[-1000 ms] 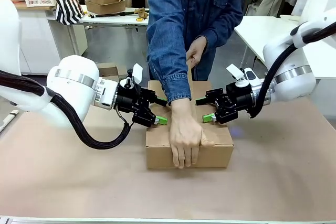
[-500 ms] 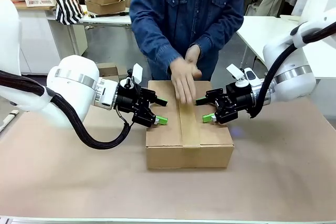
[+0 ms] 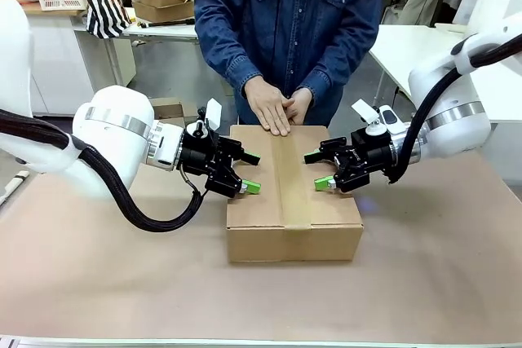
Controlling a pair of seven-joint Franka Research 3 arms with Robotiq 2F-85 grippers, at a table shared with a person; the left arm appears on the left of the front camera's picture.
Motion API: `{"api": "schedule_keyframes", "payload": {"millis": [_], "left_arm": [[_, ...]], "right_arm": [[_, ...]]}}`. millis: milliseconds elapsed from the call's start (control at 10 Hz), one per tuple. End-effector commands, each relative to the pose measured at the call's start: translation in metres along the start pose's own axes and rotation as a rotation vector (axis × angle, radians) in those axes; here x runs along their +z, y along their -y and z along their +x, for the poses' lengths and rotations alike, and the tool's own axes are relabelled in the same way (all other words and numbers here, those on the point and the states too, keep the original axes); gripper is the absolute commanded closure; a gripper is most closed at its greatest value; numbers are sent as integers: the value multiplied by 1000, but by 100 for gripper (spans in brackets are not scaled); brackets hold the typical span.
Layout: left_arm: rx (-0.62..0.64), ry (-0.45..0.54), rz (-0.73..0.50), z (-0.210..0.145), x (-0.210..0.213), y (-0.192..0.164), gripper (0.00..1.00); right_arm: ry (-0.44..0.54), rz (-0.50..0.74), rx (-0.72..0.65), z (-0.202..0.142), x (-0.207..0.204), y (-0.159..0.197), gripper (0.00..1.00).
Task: Pack the gift set into the box.
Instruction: Press and hold the closed box until the human finishes sealing it.
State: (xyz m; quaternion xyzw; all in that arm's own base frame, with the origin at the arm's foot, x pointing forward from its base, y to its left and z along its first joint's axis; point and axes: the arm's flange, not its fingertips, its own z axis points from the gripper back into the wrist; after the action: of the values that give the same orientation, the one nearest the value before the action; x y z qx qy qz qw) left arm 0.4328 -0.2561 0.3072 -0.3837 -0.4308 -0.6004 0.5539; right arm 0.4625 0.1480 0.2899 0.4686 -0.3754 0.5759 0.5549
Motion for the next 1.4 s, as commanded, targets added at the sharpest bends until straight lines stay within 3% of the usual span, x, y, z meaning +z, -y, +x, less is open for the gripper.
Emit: {"api": "schedule_keyframes", "payload": {"millis": [0, 1300], "left_arm": [[0, 2, -3, -3, 0, 1, 0], [0, 2, -3, -3, 0, 1, 0]], "right_arm": [[-16, -16, 0, 0, -2, -2, 0], [-16, -16, 0, 0, -2, -2, 0]]}}
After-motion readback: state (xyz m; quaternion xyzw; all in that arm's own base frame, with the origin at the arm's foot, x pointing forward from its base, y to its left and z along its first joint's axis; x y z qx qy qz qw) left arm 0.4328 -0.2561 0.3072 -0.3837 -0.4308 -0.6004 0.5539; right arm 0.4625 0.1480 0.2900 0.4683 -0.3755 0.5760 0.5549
